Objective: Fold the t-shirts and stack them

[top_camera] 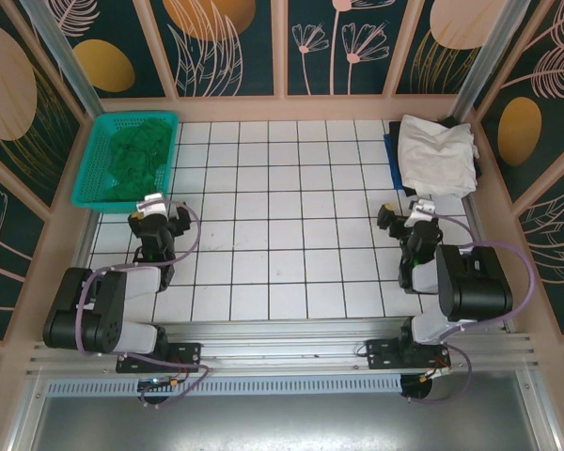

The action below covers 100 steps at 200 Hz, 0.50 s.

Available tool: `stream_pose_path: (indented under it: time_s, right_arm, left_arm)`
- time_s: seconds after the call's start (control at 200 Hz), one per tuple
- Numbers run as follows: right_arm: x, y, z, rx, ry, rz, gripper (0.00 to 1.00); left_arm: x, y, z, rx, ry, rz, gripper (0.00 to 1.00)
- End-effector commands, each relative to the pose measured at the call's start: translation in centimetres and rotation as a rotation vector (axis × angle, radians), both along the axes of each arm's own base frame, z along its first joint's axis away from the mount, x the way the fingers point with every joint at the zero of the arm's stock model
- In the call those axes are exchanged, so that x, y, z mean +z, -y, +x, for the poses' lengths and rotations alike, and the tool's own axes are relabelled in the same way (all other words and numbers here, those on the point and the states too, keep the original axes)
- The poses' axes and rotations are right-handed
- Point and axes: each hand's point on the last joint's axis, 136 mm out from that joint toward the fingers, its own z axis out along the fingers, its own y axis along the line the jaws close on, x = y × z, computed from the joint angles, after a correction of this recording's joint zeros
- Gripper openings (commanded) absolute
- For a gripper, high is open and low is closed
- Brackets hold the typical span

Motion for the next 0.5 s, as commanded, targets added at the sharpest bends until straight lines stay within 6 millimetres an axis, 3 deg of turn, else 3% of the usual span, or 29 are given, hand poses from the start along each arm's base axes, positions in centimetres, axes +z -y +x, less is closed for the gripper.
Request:
stream_pose_path:
  time_s: [0.0, 0.065, 0.16, 0.265, 0.495]
  right_arm:
    - [3.3, -0.2, 0.1, -0.025, 0.148, -0.047, 0.99]
    - [3.3, 0.2, 0.4, -0.037, 0.142, -0.039, 0.99]
    - [3.4, 0.3, 0.1, -0.059, 0.149, -0.045, 0.99]
    - [3.3, 1.6, 0.1, -0.124, 0.146, -0.020, 0.99]
    - [3.3, 1.5, 0.1, -0.123, 0.145, -0.021, 0.99]
  left_arm:
    - [3.5, 0.0, -0.4, -0.052, 0.205, 0.016, 0.99]
    - [2.2, -1.9, -0.5, -0.009, 0.225, -0.055, 0.99]
    - [1.7, 0.1, 0.6, -0.134, 0.175, -0.028, 0.99]
    - [1.7, 0.1, 0.7, -0.137, 0.171, -0.027, 0.99]
    - [1.7, 0.1, 0.5, -0.137, 0.175, -0.025, 0.99]
